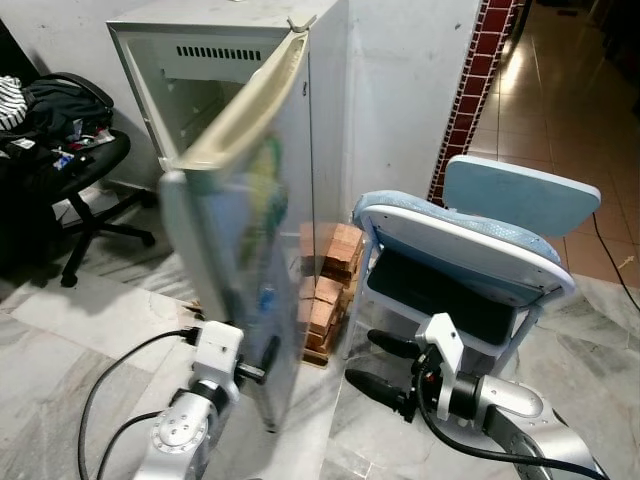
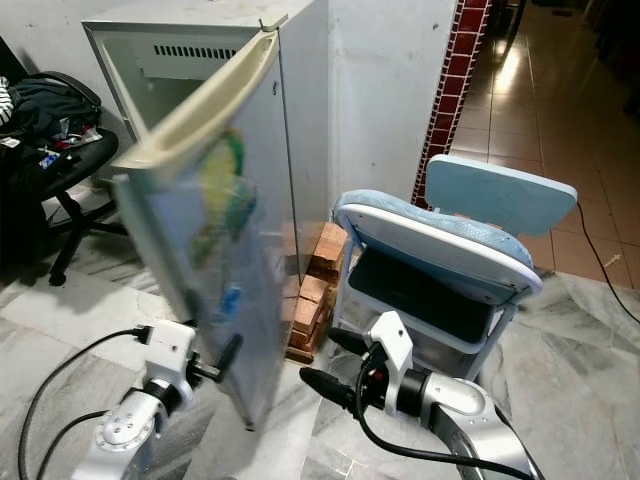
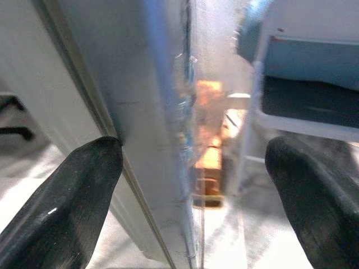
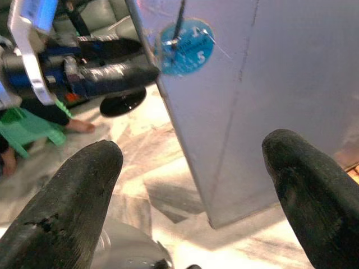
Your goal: Restocking fridge
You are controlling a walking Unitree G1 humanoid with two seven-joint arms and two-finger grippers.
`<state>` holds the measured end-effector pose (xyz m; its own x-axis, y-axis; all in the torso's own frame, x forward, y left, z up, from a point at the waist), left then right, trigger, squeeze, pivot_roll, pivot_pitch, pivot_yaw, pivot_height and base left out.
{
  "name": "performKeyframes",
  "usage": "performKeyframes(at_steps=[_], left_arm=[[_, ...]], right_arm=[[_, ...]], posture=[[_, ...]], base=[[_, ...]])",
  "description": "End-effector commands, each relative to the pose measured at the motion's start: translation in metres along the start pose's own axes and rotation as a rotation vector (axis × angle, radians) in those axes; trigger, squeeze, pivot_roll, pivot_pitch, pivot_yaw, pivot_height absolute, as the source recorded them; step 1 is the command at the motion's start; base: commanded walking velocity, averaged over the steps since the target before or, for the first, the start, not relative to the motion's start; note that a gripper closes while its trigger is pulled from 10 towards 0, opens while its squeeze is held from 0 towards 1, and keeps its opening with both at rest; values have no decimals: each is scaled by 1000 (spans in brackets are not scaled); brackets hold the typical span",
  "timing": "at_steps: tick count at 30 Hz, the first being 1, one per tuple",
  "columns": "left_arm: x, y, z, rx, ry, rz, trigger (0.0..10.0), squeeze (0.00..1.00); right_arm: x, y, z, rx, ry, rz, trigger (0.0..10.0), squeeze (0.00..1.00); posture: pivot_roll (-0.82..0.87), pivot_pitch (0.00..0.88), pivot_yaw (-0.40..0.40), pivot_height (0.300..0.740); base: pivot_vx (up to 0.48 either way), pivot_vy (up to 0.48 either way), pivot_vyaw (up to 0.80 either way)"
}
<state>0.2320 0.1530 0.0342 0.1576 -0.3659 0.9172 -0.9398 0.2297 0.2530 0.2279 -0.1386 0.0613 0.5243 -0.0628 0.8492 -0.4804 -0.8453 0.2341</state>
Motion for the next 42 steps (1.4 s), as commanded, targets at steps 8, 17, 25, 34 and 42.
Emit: performKeyframes(at_steps=[8,17,25,34,42], left_arm=[[12,-1,-21,186,-25,47,10000,0],[16,-6,-30,216,-37,60,10000,0],[19,-11,-30,209,-32,70,10000,0],[24,-15,-32,203,-28,85,10000,0],[27,-18,-36,206,-29,97,10000,0]], right_arm=[[13,-10,21,-266,69,175,10000,0],[24,-6,30,-517,44,381,10000,0],[30,7,39,-696,-7,501,10000,0],[25,16,43,-820,-62,556,10000,0],[26,17,44,-858,-56,568,10000,0]], posture=[[13,0,12,740],[2,0,19,740],[-10,0,29,740],[-18,0,37,740],[-20,0,43,740]], base=[[0,0,0],[0,207,0],[0,480,0],[0,480,0],[0,480,0]])
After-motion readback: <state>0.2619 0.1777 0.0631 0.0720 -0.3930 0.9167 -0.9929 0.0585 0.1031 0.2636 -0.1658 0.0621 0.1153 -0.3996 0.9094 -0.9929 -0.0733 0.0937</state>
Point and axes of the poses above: a point about 5 cm out from each wrist's last joint towards the gripper, its own y axis pointing back from the gripper into the wrist, its own x axis along the axis of the wrist's last joint, z = x × y, the point moved 1 cm from there along -y, pointing out of the wrist towards the gripper, and after that the axes turned 15 degrees about -y, right-handed, at the moved point
